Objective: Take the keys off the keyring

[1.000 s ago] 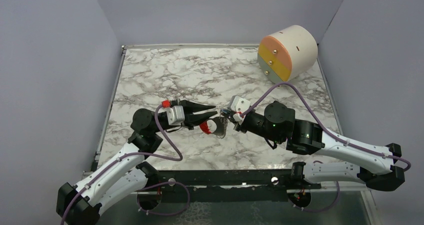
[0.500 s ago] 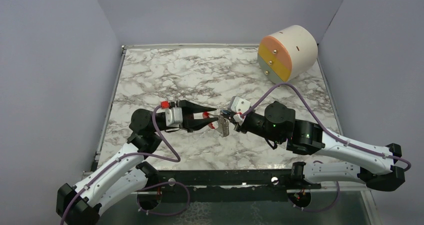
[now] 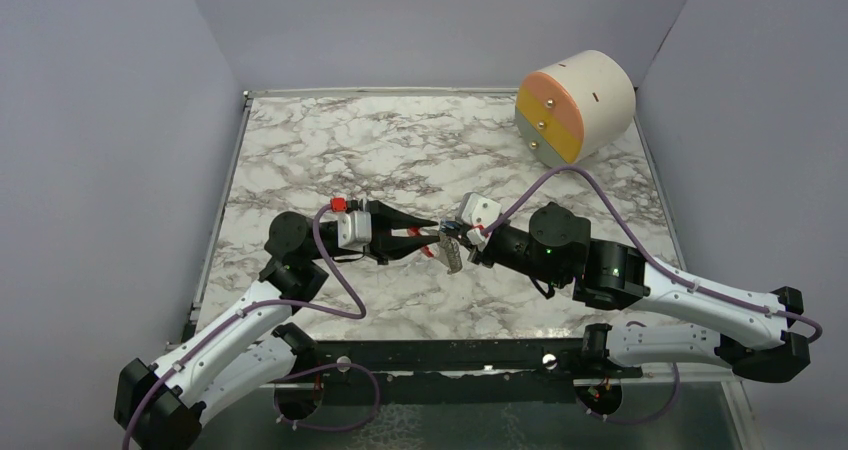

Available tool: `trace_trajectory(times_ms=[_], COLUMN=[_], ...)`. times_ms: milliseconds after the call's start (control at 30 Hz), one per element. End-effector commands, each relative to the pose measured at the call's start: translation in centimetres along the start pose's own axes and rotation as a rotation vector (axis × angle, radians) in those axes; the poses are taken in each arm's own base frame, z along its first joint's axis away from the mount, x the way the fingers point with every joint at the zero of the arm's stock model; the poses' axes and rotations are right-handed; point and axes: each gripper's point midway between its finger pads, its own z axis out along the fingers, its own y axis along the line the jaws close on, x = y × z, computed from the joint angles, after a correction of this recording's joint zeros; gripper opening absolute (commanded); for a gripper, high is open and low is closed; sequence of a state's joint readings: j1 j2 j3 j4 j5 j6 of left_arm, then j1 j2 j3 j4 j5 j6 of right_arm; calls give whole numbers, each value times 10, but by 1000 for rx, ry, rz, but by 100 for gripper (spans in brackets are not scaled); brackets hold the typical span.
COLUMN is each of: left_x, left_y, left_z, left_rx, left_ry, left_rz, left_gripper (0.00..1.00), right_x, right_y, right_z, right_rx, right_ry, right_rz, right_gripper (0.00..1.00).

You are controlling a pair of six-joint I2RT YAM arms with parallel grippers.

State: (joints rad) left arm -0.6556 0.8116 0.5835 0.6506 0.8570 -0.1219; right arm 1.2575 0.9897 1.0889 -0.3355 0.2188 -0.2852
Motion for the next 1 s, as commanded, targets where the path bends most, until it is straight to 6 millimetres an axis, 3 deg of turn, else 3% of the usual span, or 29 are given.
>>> trace_trajectory(times_ms=[0, 500, 733, 967], left_x=[-20, -14, -6, -5], left_y=[-1, 6, 7, 5], left_z=[3, 10, 13, 9], left_rx=[17, 19, 35, 20], left_ry=[-40, -28, -8, -11], left_rz=[53, 16, -34, -22], left_gripper=[28, 23, 10, 18], right_x=[-17, -21, -23, -23], right_y=[1, 0, -4, -6], right_z=[0, 3, 1, -1], right_rx=[-13, -10, 12, 22], right_ry=[-73, -79, -91, -87], right_rz=[8, 3, 8, 8], right_gripper=[1, 1, 1, 1])
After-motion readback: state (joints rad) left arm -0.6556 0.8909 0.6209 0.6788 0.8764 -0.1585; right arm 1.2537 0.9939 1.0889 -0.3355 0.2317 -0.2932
